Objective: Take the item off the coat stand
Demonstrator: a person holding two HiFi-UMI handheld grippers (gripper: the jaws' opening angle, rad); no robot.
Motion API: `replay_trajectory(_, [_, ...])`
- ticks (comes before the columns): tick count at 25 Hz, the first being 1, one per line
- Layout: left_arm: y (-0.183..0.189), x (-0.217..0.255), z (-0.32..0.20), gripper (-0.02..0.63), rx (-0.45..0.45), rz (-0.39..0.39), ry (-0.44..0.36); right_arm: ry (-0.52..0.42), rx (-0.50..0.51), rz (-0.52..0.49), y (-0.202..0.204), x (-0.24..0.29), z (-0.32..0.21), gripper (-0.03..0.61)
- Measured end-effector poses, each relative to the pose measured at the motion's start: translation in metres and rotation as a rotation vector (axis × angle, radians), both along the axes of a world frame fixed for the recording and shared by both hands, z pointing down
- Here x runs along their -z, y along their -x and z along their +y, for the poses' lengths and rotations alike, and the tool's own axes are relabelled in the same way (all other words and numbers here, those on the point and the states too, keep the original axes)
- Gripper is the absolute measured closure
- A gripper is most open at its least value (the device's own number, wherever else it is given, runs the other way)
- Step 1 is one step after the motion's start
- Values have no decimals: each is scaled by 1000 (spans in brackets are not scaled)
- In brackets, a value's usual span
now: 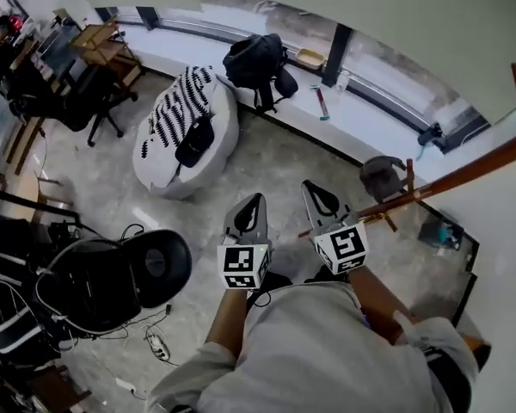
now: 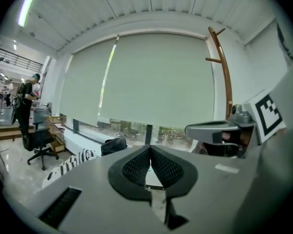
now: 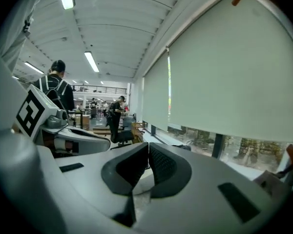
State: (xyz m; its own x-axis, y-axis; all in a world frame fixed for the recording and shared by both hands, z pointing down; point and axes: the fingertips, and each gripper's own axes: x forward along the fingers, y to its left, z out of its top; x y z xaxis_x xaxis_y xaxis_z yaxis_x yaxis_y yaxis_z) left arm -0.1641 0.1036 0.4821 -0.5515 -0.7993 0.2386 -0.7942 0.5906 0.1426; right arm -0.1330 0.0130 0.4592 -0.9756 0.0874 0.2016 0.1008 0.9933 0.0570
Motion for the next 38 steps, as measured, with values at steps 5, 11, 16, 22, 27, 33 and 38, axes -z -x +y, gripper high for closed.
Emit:
replay_trajectory(5, [16,-13,-35,603,-205,5,-4,-14,-216,35,-17,-11,-22,572])
replay_trajectory(11, [-4,-21,-109,603,-442,23,-12,-5,-475,81,-67,-29,-69,572])
replay_trajectory(16, [-19,-29,-160,603,-555,24,5,2,-576,82,-85,-34,-96,572])
replay_trajectory(22, [-44,-38,-214,603,-718,-4,65,37,-661,74,-95,-38,-127,572])
replay_trajectory(27, [-56,-47,-253,603,-829,-44,89,41,-726,67,-99,-42,-149,572])
replay_trajectory(33, [-74,-63,-278,593,-987,-56,127,81,-886,72,-111,-53,-166,572])
replay_trajectory(38, [-83,-75,-293,497,-1115,-91,160,74,-995,63,-118,-53,-157,572])
